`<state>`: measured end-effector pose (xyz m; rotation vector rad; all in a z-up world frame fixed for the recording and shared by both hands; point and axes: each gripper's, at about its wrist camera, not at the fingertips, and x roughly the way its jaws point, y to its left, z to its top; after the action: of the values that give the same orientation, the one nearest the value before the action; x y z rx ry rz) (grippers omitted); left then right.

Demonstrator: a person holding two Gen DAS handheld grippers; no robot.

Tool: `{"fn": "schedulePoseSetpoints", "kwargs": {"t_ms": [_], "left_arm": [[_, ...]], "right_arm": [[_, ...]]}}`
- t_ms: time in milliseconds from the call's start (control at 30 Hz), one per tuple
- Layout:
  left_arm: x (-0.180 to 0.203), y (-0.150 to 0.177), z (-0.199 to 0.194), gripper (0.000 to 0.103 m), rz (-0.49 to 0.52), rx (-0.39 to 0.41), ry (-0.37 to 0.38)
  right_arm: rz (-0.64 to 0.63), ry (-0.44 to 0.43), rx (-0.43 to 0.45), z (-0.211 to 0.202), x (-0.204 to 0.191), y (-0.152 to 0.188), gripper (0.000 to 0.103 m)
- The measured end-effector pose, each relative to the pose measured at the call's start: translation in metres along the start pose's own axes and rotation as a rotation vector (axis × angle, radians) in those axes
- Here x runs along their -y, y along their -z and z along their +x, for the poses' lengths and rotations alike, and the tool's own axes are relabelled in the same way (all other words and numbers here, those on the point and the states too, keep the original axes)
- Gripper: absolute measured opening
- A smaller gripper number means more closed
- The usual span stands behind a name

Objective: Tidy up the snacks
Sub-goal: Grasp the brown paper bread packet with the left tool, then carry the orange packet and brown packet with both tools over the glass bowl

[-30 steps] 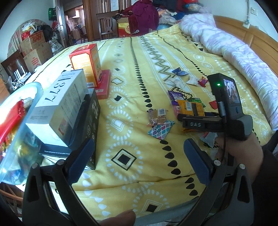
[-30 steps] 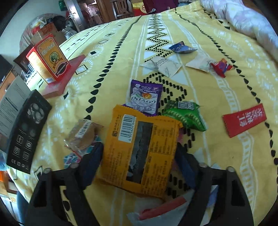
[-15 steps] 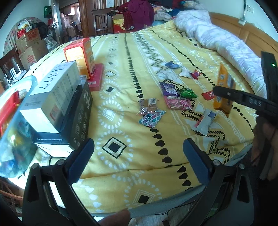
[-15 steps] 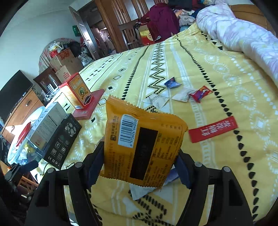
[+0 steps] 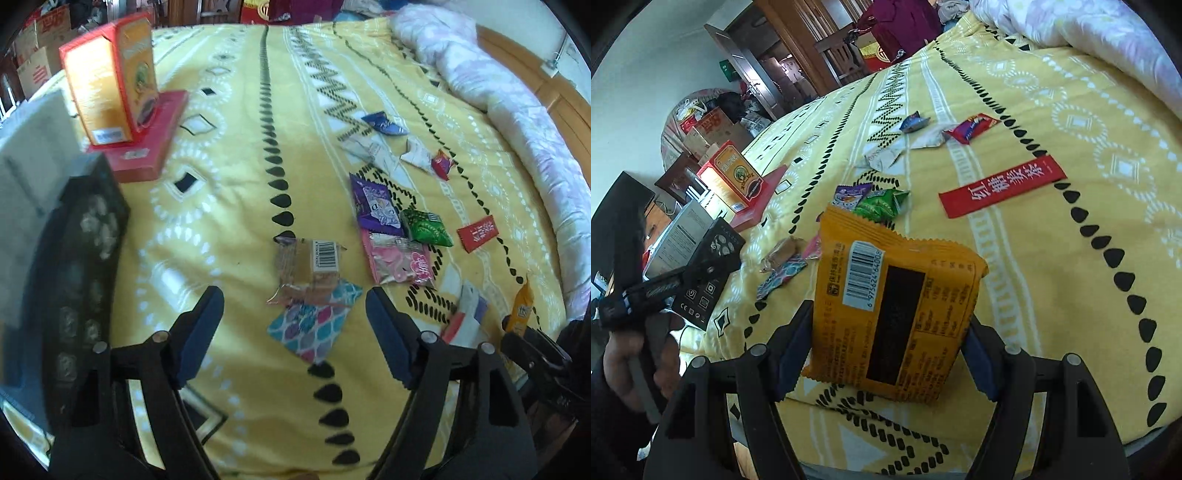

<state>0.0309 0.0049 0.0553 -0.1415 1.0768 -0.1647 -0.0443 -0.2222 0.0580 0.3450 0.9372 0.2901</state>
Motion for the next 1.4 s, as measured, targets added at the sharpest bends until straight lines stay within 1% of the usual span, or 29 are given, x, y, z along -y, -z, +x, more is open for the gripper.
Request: {"fn": "schedulePoseSetpoints", "kwargs": {"t_ms": [167,200,300,533,633,767,867,967,1067,1167,1233,1300,1400], "left_arm": [[0.004,-0.001,0.024,0.075,0.017,-0.041,-0.018],[0.004,-0.003,0.027,0.072,0.018,-0.047,-0.016],[0.001,-0.005,0.034,0.058,0.012,-0.056,-0.008],[0.0,-0.004,0.024,0.053,0.045,-0.007,-0.032],[-0.003,-0.006,0.013,0.052,0.044,0.03,-0.019],[-0.004,-0.007,-0.009,0.052,0.041,0.082,-0.014],[0.0,-0.009,-0.033,0.052,0.055,0.141,-0.016],[0.001,-0.014,-0.059,0.052,0.069,0.204,-0.025],[-0.004,-0.022,-0.088,0.052,0.062,0.269,-0.045],[-0.013,-0.029,-0.116,0.052,0.047,0.332,-0.082],[-0.027,-0.033,-0.137,0.052,0.02,0.373,-0.11],[-0.045,-0.037,-0.158,0.052,-0.016,0.404,-0.14],[-0.079,-0.036,-0.189,0.052,-0.068,0.455,-0.205]], "right_arm": [[0.011,-0.012,-0.001,0.005,0.004,0.001,0.077],[0.012,-0.015,-0.003,0.007,0.004,0.001,0.077],[0.001,-0.005,-0.017,0.012,0.004,0.002,0.077],[-0.03,0.023,-0.045,0.019,0.002,0.006,0.077],[-0.033,0.02,-0.033,0.018,0.001,0.006,0.076],[-0.021,0.012,-0.003,0.01,0.001,0.005,0.076],[-0.028,0.011,0.023,0.002,-0.002,-0.001,0.076],[-0.046,0.005,0.051,-0.008,-0.011,-0.012,0.076],[-0.084,-0.005,0.085,-0.02,-0.026,-0.028,0.076],[-0.135,-0.02,0.124,-0.032,-0.049,-0.048,0.076],[-0.172,-0.038,0.147,-0.039,-0.067,-0.062,0.076],[-0.225,-0.057,0.167,-0.044,-0.094,-0.078,0.076],[-0.301,-0.096,0.194,-0.05,-0.137,-0.098,0.076]]}}
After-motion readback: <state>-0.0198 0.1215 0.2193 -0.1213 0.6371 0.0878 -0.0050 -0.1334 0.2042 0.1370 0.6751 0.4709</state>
